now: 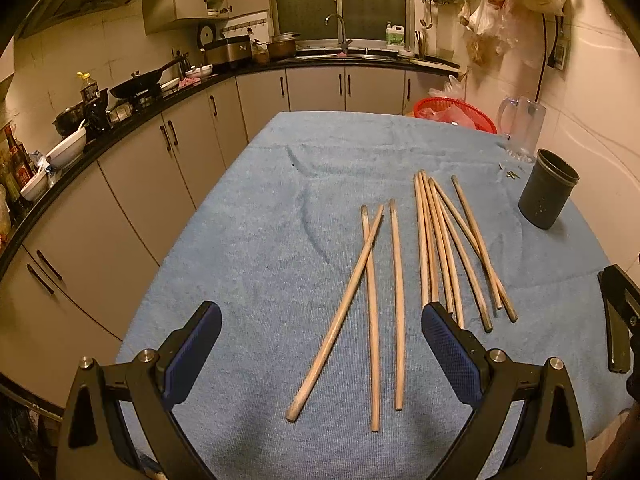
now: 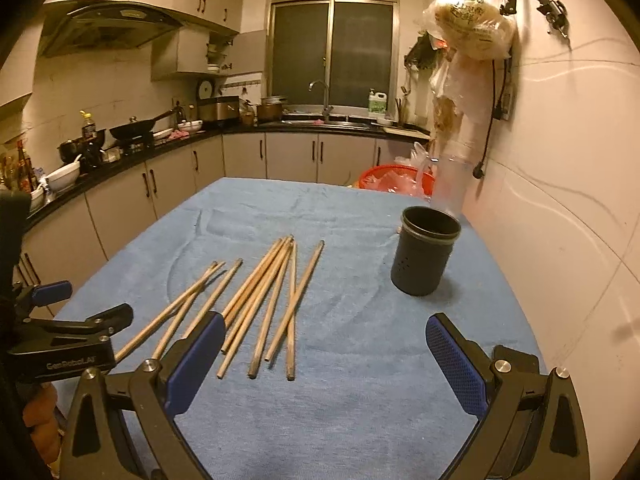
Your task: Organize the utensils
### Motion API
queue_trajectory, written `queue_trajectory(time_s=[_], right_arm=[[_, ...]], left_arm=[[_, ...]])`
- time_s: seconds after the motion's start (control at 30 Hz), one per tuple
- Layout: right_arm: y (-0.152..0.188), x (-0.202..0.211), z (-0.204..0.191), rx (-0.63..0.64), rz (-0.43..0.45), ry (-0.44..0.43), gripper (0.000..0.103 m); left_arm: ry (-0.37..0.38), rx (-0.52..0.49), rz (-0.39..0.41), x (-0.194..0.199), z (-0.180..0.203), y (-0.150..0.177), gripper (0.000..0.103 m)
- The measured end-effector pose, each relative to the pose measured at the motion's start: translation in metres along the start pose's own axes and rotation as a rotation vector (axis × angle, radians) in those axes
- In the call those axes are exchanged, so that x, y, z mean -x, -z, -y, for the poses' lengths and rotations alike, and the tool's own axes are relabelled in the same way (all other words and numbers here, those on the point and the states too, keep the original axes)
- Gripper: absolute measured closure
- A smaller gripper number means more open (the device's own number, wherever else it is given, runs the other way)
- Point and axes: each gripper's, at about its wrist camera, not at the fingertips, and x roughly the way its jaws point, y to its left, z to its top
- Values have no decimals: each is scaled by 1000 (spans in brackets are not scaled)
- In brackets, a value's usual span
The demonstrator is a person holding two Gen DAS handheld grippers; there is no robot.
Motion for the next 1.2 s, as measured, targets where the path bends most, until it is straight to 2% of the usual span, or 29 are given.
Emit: queue_trajectory(time_s=[0.43,1.2], right_arm=[[2,-5,0,-5,-35,5,2],[6,-6,2,-22,-41,13,2]], left_arm=[[6,0,-11,-1,-4,1,3],[2,-13,-16,-2,-2,3,3]])
